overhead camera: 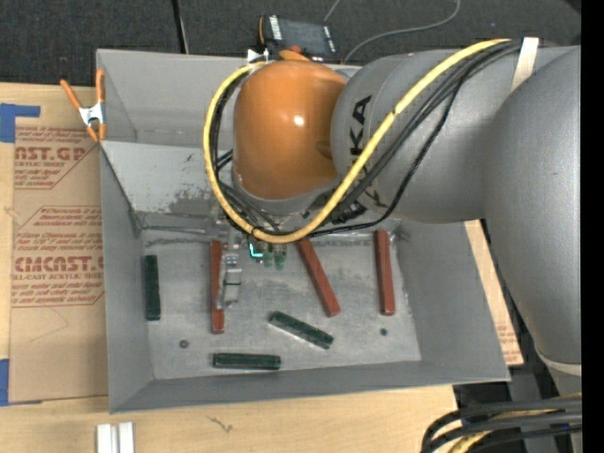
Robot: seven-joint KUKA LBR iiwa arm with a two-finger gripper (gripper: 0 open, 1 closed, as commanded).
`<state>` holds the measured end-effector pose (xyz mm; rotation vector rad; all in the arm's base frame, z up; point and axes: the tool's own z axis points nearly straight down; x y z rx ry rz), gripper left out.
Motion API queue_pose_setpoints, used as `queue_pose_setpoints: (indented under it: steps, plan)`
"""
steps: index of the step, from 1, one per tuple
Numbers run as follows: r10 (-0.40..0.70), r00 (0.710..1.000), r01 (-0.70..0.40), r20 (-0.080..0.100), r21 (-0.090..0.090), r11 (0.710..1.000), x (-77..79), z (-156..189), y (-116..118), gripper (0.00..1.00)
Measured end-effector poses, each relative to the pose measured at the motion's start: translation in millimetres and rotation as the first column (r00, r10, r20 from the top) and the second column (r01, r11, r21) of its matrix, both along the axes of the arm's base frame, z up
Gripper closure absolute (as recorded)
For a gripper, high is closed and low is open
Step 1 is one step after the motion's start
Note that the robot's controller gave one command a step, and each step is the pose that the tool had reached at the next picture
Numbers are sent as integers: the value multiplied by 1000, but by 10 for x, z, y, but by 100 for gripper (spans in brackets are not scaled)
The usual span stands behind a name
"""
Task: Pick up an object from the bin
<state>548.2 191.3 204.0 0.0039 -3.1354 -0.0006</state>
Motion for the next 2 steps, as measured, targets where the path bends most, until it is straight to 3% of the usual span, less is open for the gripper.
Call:
queue_pose_setpoints:
  steps: [1,2]
  plan:
    - [318,948,-318,0,0,948,-384,-1185,-472,0]
    - [551,835,-551,9,2,835,-520,-1025,170,0]
